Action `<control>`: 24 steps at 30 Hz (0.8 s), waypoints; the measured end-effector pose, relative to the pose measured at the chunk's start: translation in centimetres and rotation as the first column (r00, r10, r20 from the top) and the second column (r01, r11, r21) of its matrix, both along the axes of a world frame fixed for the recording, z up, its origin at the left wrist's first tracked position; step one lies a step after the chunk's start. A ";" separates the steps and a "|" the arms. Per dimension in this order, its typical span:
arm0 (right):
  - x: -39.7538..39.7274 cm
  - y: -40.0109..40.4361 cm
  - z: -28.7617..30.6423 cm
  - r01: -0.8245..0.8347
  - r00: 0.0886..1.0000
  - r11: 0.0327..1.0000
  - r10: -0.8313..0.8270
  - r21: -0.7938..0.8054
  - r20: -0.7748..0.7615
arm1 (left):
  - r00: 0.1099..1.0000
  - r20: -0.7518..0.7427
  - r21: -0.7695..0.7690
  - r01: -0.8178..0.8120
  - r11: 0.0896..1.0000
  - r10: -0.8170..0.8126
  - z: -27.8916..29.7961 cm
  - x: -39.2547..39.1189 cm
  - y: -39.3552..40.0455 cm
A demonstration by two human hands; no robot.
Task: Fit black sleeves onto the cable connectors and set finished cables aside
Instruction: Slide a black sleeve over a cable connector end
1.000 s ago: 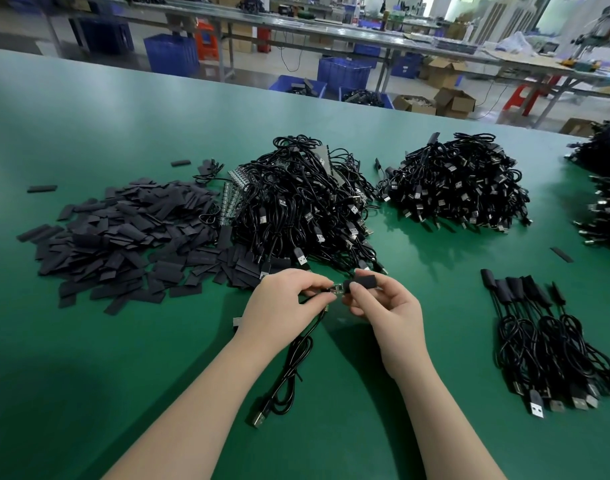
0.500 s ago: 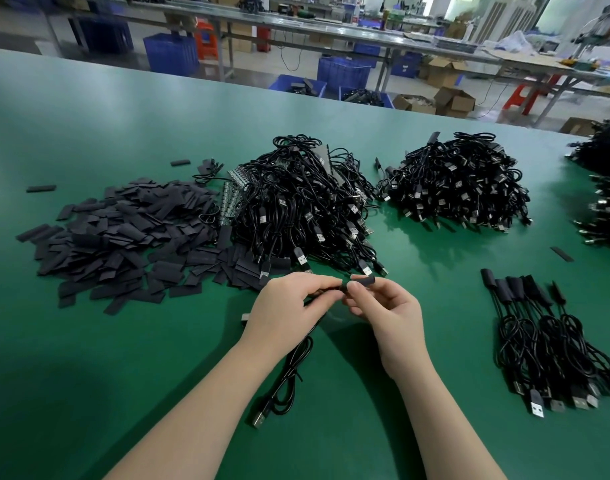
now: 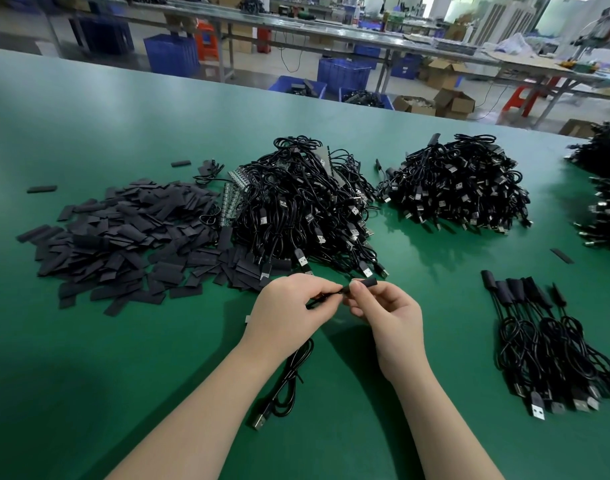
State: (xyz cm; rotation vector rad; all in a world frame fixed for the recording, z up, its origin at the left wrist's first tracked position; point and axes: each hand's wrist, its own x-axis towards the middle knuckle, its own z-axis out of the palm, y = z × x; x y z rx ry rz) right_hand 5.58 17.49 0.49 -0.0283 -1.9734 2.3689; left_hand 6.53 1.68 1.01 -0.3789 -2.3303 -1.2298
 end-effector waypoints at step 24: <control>1.0 -0.7 0.3 0.168 0.974 0.946 -0.117 0.276 -0.193 | 0.999 -0.011 -0.079 -0.039 0.996 0.038 0.4 0.1 -0.1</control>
